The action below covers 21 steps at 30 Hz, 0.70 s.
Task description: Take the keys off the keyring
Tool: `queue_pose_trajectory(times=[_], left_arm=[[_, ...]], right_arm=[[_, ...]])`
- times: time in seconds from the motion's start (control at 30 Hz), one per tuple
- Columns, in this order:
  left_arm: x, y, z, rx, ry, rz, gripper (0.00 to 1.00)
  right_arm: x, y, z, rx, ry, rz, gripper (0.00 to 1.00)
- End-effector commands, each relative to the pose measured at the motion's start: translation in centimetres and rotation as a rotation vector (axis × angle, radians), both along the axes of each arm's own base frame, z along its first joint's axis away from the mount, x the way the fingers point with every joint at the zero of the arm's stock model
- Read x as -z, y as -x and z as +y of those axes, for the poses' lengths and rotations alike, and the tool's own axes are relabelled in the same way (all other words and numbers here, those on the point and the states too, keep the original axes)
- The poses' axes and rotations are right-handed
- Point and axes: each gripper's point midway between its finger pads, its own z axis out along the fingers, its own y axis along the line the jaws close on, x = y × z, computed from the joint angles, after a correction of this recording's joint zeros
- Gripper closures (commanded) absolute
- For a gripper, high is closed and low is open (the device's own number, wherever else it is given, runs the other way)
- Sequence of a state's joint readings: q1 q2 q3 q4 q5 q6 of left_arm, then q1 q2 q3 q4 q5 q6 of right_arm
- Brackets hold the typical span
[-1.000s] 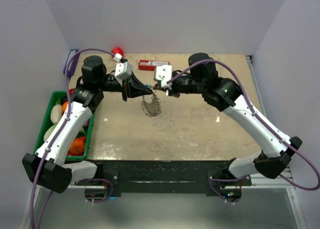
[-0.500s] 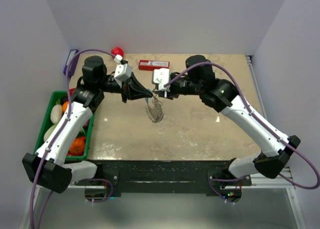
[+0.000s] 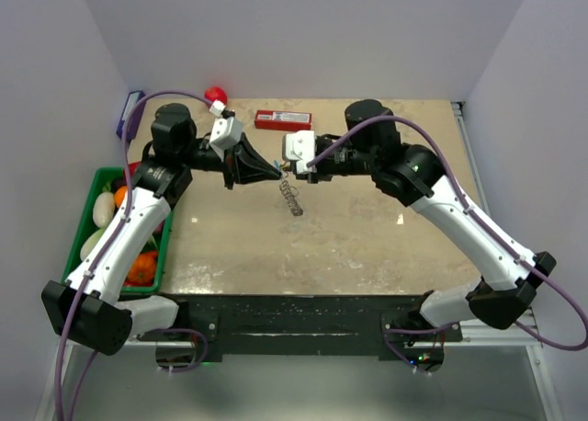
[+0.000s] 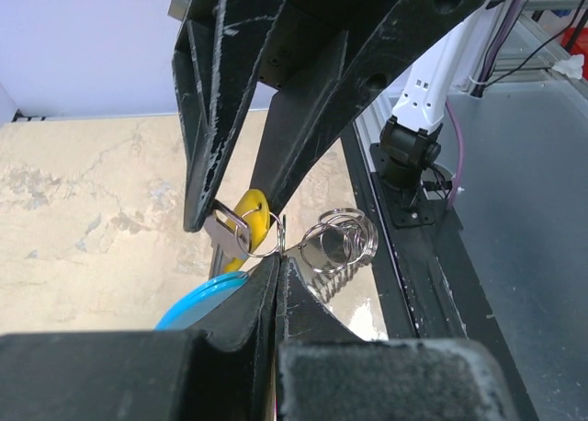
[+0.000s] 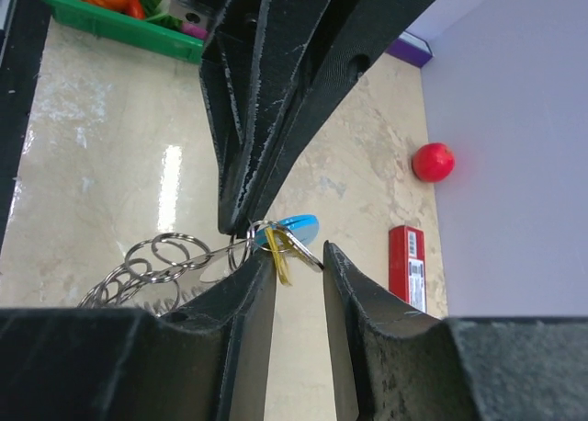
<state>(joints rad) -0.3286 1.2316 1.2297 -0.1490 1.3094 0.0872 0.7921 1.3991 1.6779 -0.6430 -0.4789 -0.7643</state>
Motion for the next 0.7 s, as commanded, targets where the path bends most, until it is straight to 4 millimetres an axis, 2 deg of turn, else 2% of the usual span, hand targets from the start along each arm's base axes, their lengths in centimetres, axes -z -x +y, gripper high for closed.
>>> queue_pose_trajectory(times=[0.0,0.2,0.43,0.6,0.67], left_arm=[[-1.1,0.4,-0.2,0.023,0.024,-0.028,1.0],[-0.9,0.2,-0.3,0.029,0.026,-0.012,1.0],[-0.8,0.3,-0.4,0.054,0.034,0.029,1.0],[-1.1,0.8,-0.2,0.08,0.042,0.033,1.0],[-1.2,0.9,-0.2,0.085,0.043,0.028,1.0]], right_arm=[[-3.3,2.2,-1.2,-0.068,-0.025,-0.094,0.68],[-2.9,2.4,-1.8,-0.072,0.007,-0.121,0.66],[-2.5,2.9,-0.9,-0.114,0.019,-0.111,0.71],[-2.8,2.9,-1.9,-0.066,0.019,-0.12,0.71],[-2.1,2.8,-1.9,-0.057,0.015,-0.115,0.72]])
